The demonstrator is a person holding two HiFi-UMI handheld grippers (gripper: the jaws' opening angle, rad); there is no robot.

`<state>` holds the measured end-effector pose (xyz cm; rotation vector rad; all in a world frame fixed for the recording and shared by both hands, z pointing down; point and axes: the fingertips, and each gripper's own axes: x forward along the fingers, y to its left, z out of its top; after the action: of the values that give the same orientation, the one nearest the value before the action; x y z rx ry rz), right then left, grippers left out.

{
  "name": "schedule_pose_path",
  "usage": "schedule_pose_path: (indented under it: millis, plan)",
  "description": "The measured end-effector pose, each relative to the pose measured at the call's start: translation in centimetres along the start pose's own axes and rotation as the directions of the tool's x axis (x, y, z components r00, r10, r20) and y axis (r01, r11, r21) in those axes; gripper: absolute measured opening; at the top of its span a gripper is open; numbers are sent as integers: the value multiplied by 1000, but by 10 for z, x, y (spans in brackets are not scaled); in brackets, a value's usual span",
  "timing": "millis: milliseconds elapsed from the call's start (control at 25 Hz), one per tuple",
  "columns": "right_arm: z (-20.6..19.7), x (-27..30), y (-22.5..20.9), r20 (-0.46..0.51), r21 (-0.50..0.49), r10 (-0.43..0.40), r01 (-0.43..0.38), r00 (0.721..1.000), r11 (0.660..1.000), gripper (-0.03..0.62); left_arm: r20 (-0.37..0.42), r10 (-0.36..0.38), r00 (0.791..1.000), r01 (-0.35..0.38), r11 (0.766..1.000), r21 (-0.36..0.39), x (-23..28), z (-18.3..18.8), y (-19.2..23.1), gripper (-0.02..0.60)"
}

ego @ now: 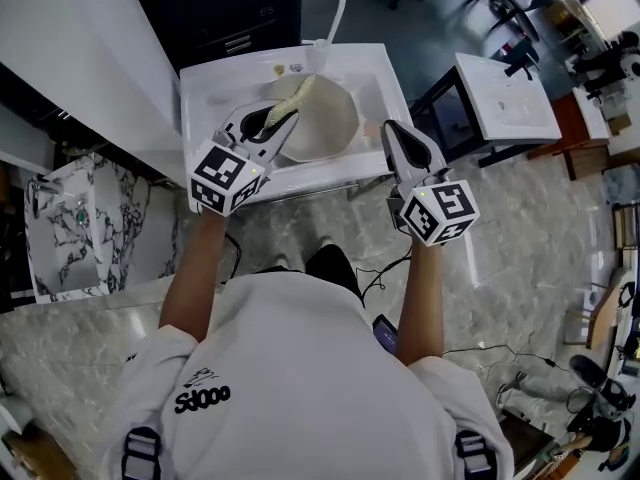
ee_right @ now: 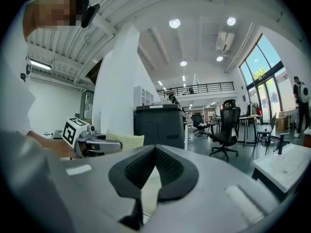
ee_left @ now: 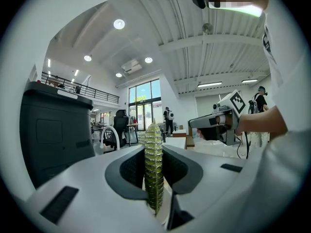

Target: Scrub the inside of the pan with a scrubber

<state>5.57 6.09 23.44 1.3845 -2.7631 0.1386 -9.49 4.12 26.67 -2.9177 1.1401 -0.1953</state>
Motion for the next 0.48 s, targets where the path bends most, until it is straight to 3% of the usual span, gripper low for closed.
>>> schedule_pose_path:
  millis: [280,480]
  plan:
    - [-16,29,-19,-34,6,27,-27,999,1000,9,-98,37,994,-41,998,-43,23,-35,27,64]
    - [-26,51,-45,-62,28,50,-48,997,998,9,-187,81,979,-93,994,-55,51,-68,51,64]
